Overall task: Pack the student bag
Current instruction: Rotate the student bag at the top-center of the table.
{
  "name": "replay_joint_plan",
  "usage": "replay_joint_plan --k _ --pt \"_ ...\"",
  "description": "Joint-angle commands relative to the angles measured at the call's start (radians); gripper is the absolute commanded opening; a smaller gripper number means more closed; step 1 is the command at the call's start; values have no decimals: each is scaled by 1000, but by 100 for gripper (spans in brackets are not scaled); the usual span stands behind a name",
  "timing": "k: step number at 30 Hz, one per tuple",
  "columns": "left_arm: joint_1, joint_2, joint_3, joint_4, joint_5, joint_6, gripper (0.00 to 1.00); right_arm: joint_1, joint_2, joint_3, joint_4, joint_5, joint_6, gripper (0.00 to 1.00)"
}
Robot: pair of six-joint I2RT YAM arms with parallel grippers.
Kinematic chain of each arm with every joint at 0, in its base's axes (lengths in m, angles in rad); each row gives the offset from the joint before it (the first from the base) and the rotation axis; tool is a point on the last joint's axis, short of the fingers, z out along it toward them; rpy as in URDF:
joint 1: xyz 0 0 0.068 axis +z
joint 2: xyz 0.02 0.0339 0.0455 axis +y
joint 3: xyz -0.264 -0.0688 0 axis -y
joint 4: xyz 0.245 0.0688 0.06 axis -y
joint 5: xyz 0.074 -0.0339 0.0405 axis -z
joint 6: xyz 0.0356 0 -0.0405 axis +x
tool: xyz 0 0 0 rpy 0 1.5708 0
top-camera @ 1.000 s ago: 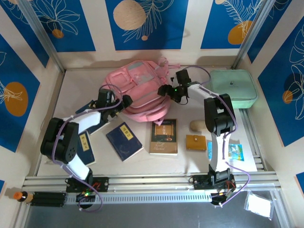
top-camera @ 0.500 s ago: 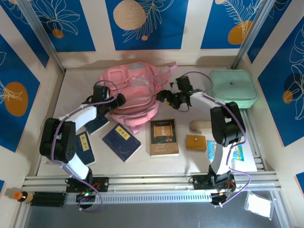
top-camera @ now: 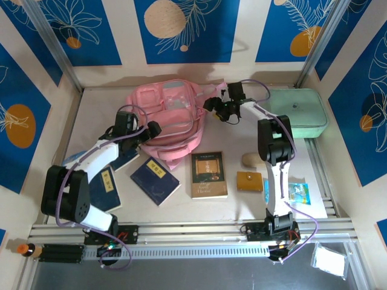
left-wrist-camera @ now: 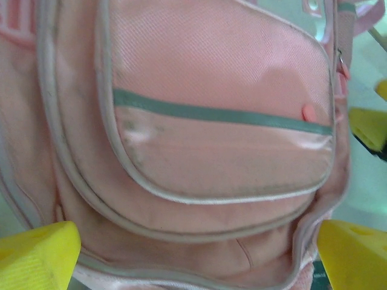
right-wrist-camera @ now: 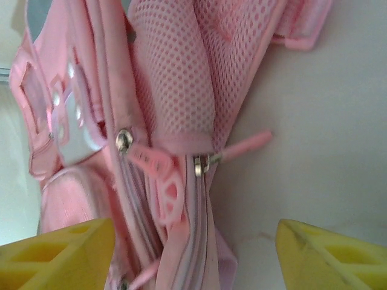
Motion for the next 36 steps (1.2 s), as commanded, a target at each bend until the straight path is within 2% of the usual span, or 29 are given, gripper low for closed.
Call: replay_joint_plan --k 1,3,7,13,17,21,24,27,31,36 --pt "-29 -43 -26 15 72 -37 100 12 61 94 -58 29 -17 71" --pt "-45 -57 -36 5 73 -45 100 11 114 160 -67 21 -15 70" --pt "-82 -82 -60 -8 75 -67 100 13 204 294 -93 -6 -10 60" --pt "-133 -117 -105 -37 59 -99 100 16 283 418 -139 29 -35 59" --pt "-162 -143 -139 -49 55 -120 100 30 352 540 -226 -2 -86 52" --pt "-192 -151 -165 -36 59 -156 99 37 363 554 -234 -24 -100 29" --pt "-204 -135 -170 0 62 -177 99 35 317 497 -197 -15 -93 19" --pt "-207 -90 -156 44 66 -183 99 32 234 404 -156 9 -101 14" --pt "-206 -9 -98 62 40 -170 99 15 72 189 -62 39 -93 14" --pt "-204 65 -56 94 11 -142 99 -28 -157 -170 107 21 -27 14"
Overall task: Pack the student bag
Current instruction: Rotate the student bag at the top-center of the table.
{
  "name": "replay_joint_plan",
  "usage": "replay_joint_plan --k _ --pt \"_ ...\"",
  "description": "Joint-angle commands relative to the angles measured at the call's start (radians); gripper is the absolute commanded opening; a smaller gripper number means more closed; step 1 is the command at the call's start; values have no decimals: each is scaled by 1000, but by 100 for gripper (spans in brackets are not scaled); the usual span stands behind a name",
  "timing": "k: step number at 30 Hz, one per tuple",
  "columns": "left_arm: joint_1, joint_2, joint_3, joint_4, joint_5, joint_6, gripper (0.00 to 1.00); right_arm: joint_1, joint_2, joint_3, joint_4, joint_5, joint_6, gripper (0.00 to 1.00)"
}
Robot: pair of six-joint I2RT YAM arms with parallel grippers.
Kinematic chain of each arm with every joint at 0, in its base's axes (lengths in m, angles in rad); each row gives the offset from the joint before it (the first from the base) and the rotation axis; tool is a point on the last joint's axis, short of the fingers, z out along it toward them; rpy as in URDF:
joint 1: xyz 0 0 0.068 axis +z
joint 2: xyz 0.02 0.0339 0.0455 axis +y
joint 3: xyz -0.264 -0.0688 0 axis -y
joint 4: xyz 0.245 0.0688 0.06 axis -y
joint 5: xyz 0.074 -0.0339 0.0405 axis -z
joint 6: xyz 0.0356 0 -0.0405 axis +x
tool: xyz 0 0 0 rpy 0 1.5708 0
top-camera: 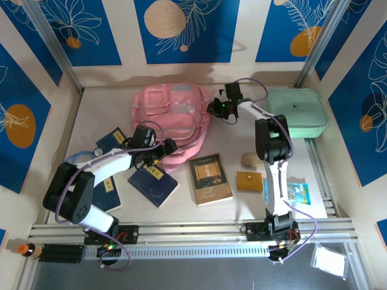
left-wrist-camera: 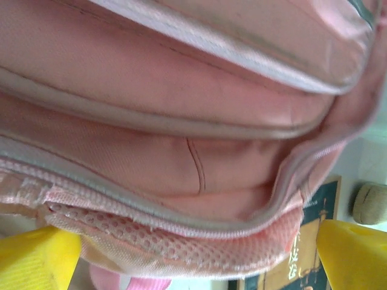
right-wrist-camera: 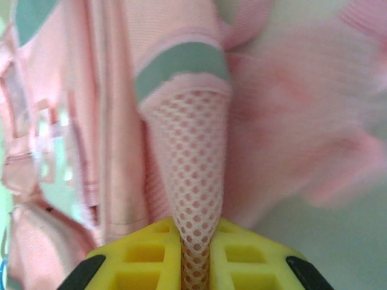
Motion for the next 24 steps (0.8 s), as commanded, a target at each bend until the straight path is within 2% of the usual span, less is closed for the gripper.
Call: replay_joint_plan --k 1,7,12,17,21,24 --pt "-3 46 55 71 -33 21 99 -30 -162 -179 100 -32 42 14" --pt "27 180 163 104 -59 62 99 -56 -308 -443 221 -43 141 14" --pt "100 301 276 86 -104 123 97 0 -352 -535 269 -35 242 14" --pt "157 316 323 24 -168 203 96 64 -413 -639 350 49 371 20" --pt "181 272 335 -71 -200 250 96 46 -465 -651 278 131 358 34" --pt "179 181 301 -132 -205 265 97 11 -503 -641 195 148 315 52"
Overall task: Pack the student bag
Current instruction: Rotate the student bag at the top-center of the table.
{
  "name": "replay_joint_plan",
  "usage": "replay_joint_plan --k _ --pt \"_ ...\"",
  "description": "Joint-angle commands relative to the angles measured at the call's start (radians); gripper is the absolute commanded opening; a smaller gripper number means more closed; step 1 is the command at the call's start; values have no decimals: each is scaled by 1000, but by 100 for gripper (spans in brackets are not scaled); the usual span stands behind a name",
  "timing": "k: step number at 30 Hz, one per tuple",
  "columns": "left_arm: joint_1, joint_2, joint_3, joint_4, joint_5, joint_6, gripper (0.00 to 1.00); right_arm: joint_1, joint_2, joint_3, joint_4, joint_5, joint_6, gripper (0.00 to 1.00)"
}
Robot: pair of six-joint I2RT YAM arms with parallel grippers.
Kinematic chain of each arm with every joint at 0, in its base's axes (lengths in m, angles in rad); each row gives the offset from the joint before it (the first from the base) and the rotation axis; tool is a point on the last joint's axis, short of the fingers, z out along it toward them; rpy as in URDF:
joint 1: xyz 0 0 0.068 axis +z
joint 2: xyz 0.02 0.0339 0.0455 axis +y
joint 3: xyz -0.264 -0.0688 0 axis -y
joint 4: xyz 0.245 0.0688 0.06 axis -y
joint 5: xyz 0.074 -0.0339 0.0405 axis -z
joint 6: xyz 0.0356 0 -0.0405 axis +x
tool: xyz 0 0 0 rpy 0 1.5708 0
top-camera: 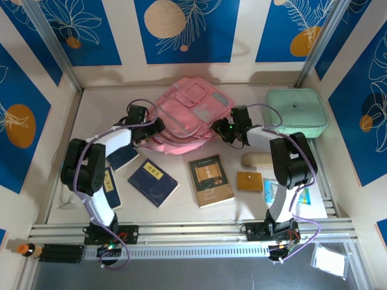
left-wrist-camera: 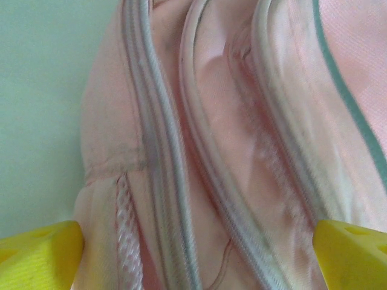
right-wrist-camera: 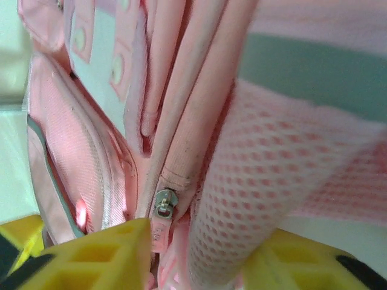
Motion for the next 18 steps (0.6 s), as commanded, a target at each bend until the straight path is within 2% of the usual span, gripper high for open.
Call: replay_joint_plan --k 1,3,4,7,11,16,18 --pt "-5 -126 -27 -104 -4 50 97 -47 -71 10 -92 40 -33 58" --pt "-14 -190 -79 -110 24 12 95 -51 -77 25 -153 64 -72 72" --pt "-26 -216 -101 -103 39 -1 95 -51 -76 29 -171 80 -84 76" --pt "-79 -283 -149 -106 49 -42 95 -58 -54 39 -177 63 -77 79" --pt "-176 -307 -194 -70 92 -123 95 -77 4 61 -118 -75 -28 64" --pt "-284 -234 -211 50 164 -201 91 -78 67 96 -105 -92 3 45" --pt "-305 -185 -191 85 198 -205 85 -82 88 108 -97 -108 9 40"
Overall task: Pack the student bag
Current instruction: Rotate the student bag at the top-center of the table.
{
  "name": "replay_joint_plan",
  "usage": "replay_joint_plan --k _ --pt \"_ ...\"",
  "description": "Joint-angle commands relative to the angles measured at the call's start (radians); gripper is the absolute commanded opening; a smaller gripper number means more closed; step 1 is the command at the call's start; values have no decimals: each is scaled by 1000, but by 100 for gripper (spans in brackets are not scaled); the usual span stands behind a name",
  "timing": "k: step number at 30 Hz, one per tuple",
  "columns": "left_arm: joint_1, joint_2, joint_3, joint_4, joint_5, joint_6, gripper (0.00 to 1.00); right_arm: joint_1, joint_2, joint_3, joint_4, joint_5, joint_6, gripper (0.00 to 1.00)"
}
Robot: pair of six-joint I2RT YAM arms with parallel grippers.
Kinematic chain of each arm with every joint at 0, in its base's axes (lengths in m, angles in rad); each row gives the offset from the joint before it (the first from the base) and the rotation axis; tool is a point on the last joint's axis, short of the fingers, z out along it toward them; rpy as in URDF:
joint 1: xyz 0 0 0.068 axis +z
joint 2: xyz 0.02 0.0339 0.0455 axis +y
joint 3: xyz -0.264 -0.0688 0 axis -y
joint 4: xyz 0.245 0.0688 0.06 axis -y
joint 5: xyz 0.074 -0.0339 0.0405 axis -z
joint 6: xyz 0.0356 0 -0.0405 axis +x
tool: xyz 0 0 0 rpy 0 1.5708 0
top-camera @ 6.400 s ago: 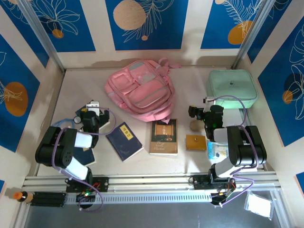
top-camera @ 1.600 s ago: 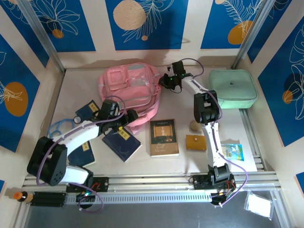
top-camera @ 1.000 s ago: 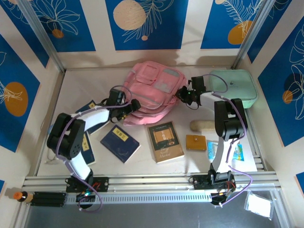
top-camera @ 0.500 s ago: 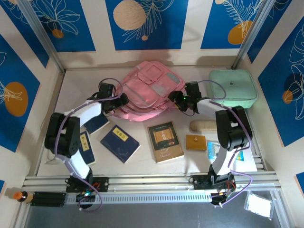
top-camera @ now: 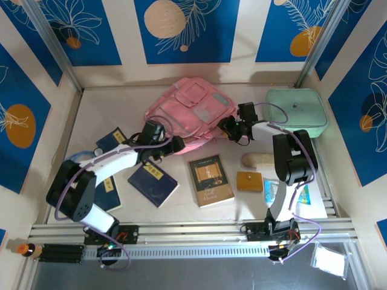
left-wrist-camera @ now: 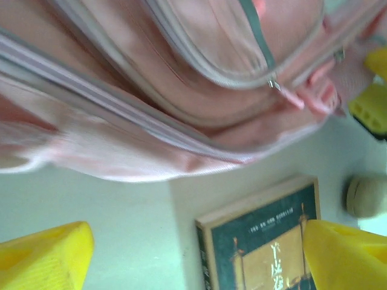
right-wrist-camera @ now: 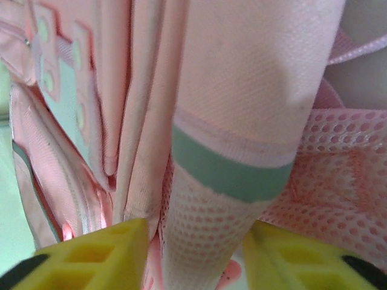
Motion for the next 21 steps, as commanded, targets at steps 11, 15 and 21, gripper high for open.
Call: replay_joint_plan --k 11,15,21 --pt "34 218 193 40 -24 53 77 18 33 26 119 -173 22 10" --pt "106 226 219 16 -124 138 75 66 10 18 165 -198 68 9" --pt "215 189 191 -4 -164 214 76 171 19 48 238 -163 182 8"
